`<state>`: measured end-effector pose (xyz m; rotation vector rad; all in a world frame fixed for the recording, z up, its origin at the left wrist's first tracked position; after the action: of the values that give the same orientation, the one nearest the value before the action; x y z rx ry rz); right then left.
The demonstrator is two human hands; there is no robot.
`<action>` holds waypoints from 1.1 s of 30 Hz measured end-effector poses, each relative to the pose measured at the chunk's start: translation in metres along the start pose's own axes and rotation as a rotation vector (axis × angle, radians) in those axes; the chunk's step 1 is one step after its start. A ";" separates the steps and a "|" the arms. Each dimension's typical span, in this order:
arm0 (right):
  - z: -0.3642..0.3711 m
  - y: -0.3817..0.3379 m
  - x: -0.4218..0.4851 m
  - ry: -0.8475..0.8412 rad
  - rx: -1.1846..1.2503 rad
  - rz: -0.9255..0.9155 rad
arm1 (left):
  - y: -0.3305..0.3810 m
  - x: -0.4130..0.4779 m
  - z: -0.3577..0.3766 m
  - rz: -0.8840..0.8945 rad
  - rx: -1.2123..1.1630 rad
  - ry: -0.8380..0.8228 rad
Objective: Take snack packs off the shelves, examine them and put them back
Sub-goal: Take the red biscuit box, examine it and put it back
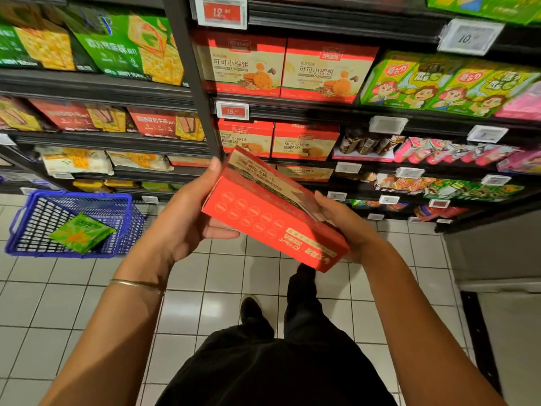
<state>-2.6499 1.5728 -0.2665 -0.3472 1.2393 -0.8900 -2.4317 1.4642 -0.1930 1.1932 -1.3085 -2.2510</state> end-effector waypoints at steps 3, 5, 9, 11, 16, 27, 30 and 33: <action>-0.014 -0.021 -0.008 0.065 -0.062 -0.162 | 0.005 0.000 -0.001 0.055 -0.106 -0.125; -0.025 -0.035 -0.016 0.092 -0.084 -0.264 | 0.008 0.000 0.002 0.127 -0.109 -0.227; -0.035 -0.057 -0.033 0.009 -0.090 -0.474 | 0.022 0.002 0.011 0.386 0.218 -0.190; -0.039 -0.064 -0.039 0.052 -0.132 -0.552 | 0.032 0.002 0.020 0.501 0.429 -0.127; -0.046 -0.080 -0.049 0.112 -0.111 -0.697 | 0.054 0.002 0.041 0.679 0.576 -0.097; -0.075 -0.085 -0.026 0.062 0.212 -0.437 | 0.071 0.020 0.066 0.554 0.274 -0.104; -0.070 -0.076 -0.011 0.065 0.295 -0.323 | 0.081 0.032 0.086 0.513 0.171 -0.111; -0.049 -0.070 0.000 0.063 0.366 -0.181 | 0.089 0.043 0.124 0.477 0.187 -0.206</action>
<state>-2.7224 1.5400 -0.2354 -0.1390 1.0857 -1.2683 -2.5673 1.4632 -0.1115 0.6149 -1.6996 -1.9690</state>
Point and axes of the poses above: each hand's wrist, its own x-axis towards the middle knuckle, its own z-axis out of the palm, y = z × x, the point moved 8 cm from there along x, towards the middle knuckle, and after that the axes turned 5 degrees about -y, right-handed, at the moved point
